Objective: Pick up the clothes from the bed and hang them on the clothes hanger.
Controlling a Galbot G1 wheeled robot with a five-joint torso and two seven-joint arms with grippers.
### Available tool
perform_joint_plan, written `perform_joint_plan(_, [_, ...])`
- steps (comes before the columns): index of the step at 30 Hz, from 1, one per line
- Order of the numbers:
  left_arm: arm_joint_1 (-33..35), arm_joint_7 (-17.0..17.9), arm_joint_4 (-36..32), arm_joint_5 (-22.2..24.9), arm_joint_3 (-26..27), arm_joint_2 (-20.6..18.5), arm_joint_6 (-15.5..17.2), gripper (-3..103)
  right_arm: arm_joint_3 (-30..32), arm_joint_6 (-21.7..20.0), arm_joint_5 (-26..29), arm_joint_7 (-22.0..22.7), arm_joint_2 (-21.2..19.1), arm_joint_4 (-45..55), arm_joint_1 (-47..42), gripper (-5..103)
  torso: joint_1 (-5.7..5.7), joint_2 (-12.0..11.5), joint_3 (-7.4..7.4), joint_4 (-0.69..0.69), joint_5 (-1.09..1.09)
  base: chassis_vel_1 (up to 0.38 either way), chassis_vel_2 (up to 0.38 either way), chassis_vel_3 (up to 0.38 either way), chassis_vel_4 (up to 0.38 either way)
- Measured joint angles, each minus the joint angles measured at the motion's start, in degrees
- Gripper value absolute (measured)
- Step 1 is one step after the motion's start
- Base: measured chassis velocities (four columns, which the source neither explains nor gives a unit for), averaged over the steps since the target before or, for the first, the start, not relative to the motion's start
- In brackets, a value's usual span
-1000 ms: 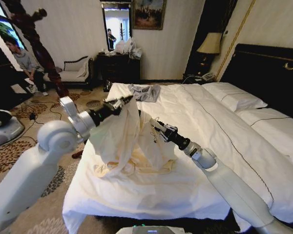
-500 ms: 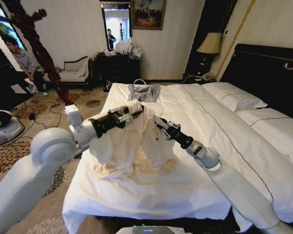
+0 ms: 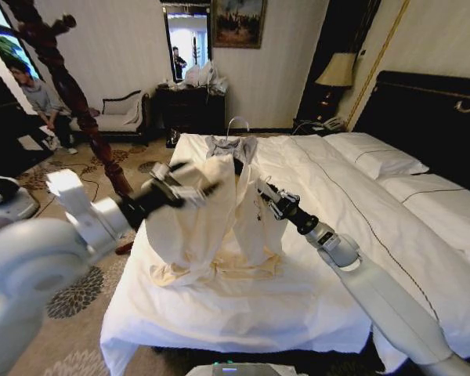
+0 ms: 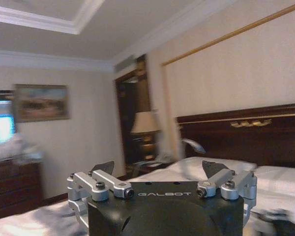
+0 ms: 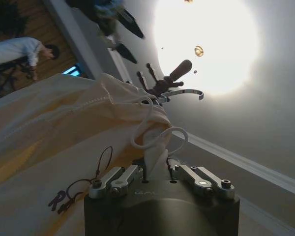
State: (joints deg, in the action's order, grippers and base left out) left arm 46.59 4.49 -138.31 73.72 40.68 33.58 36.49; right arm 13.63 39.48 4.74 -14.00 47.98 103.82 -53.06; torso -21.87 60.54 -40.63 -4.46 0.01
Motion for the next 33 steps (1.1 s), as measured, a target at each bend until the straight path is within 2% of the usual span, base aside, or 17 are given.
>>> perform_joint_plan(3, [3.32,-0.08,3.09,0.74,2.38,-4.07,3.33,100,-0.01,1.23,-1.95,-1.12,0.60,-0.35,0.35,20,0.00,0.00,0.00,0.02,-0.02,0.000,0.000,0.000,0.000])
perform_joint_plan(4, [3.32,-0.08,3.09,0.74,2.38,-4.07,3.33,100,-0.01,1.23,-1.95,-1.12,0.60,-0.35,0.35,20,0.00,0.00,0.00,0.02,-0.02,0.000,0.000,0.000,0.000])
perform_joint_plan(8, [8.24,-3.78,3.56,-0.12,0.33,-7.20,5.31,100,0.08,1.33,-1.68,-1.37,0.25,-0.12,1.14,20,-0.01,-0.01,0.00,0.01,-0.01,0.000,0.000,0.000,0.000])
perform_joint_plan(15, [9.10,-6.08,3.21,-3.39,-4.85,-7.59,5.48,100,0.10,1.34,-1.25,-1.50,-0.39,0.68,1.24,20,-0.01,-0.01,0.00,0.00,0.00,0.000,0.000,0.000,0.000])
perform_joint_plan(20, [9.77,-6.16,3.46,-2.24,-5.29,-7.00,5.12,102,0.08,1.89,-1.80,-1.67,-0.43,1.38,0.91,20,-0.01,-0.01,0.00,0.01,-0.01,0.000,0.000,0.000,0.000])
perform_joint_plan(21, [9.92,-6.23,3.45,-1.89,-5.29,-6.91,5.00,98,0.08,2.06,-1.95,-1.67,-0.39,1.41,0.91,20,-0.01,-0.01,0.00,0.01,-0.01,0.000,0.000,0.000,0.000])
perform_joint_plan(23, [10.21,-6.17,3.47,-1.44,-5.24,-6.79,4.84,98,0.08,2.22,-2.15,-1.67,-0.31,1.40,0.93,20,-0.01,-0.01,0.00,0.01,-0.01,0.000,0.000,0.000,0.000])
perform_joint_plan(27, [11.23,-7.68,3.16,0.34,-5.24,-6.22,4.18,78,-0.02,2.45,-2.42,-1.62,-0.12,1.35,1.32,20,-0.01,-0.01,0.00,0.02,-0.01,0.000,0.000,0.000,0.000])
perform_joint_plan(29, [11.30,-8.05,3.20,0.52,-5.28,-6.06,4.10,78,-0.02,2.48,-2.42,-1.62,-0.14,1.34,1.36,21,-0.01,0.00,0.00,0.01,0.00,0.000,0.000,0.000,0.000])
perform_joint_plan(32, [11.39,-9.65,3.20,0.97,-5.51,-5.32,3.38,62,0.05,2.51,-2.42,-1.55,-0.22,1.34,1.23,21,-0.01,-0.01,0.01,0.00,0.00,0.000,0.000,0.000,0.000])
perform_joint_plan(33, [11.39,-9.65,3.20,0.97,-5.51,-5.32,3.38,62,0.05,2.51,-2.42,-1.55,-0.22,1.34,1.23,21,-0.01,-0.01,0.01,0.00,0.00,0.000,0.000,0.000,0.000])
